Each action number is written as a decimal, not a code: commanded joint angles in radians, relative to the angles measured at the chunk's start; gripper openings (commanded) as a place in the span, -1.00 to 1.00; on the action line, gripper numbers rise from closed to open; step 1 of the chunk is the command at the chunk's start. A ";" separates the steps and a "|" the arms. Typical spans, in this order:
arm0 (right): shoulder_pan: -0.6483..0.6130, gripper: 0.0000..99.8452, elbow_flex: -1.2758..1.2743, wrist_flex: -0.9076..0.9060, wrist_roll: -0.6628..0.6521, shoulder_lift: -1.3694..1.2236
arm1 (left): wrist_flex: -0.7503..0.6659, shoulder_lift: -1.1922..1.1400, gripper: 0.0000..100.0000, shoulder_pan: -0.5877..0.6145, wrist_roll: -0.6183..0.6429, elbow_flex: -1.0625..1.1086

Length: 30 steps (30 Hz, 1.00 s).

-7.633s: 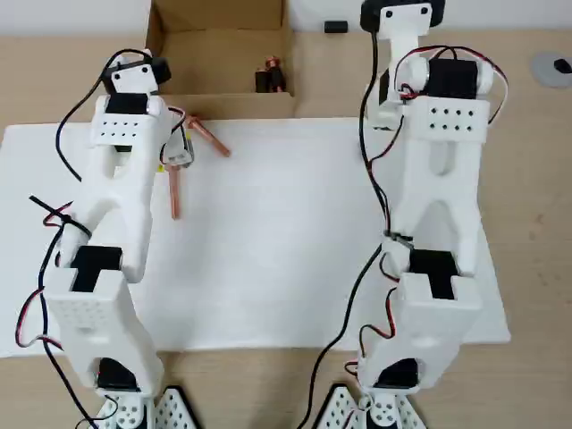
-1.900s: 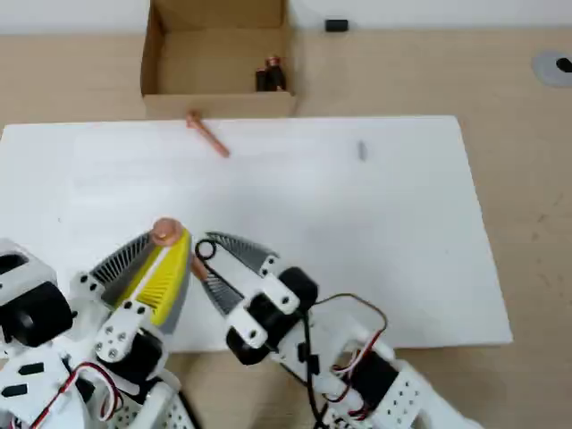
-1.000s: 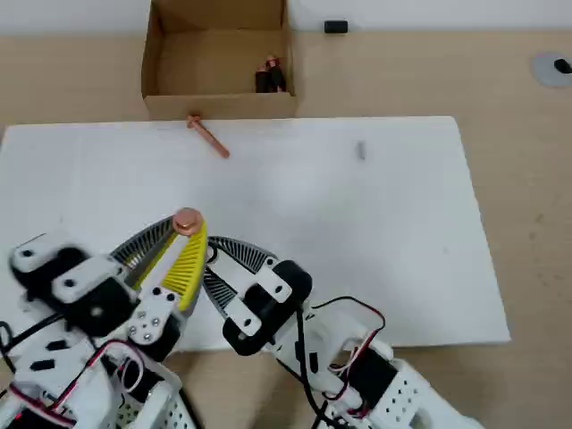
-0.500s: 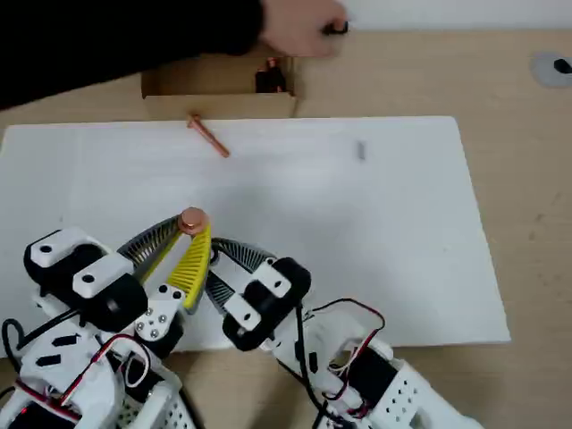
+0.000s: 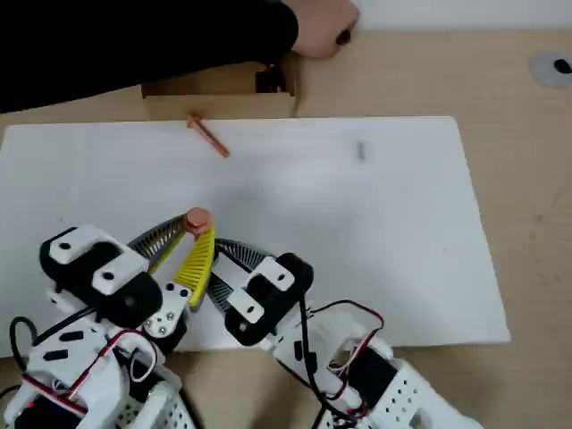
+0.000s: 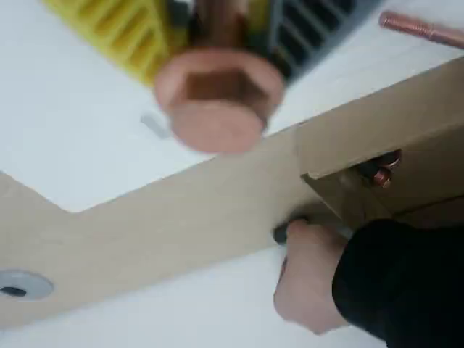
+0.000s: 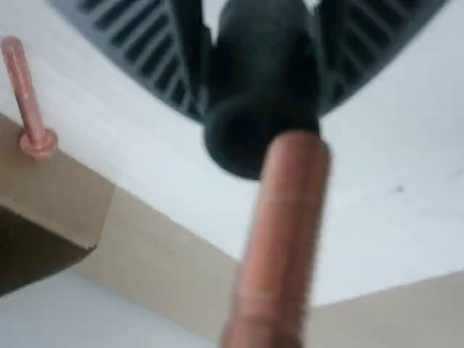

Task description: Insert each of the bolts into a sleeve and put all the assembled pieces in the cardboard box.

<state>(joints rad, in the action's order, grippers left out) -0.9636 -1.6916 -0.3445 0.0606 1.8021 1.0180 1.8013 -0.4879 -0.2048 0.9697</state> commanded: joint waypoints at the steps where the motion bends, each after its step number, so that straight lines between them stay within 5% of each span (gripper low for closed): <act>1: -0.016 -0.98 -0.001 0.002 0.008 0.045 | -0.037 0.004 -0.99 -0.012 -0.006 -0.002; 12: -0.016 -0.98 -0.001 0.002 0.008 0.045 | -0.163 0.004 -0.99 -0.005 -0.006 0.087; 30: -0.012 -0.98 -0.001 0.002 0.008 0.045 | -0.153 0.004 -0.99 -0.006 -0.066 0.109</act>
<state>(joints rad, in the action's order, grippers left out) -0.9636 -1.6916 -0.3460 0.0606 1.8021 0.8692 1.8059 -0.4925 -0.2616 1.0848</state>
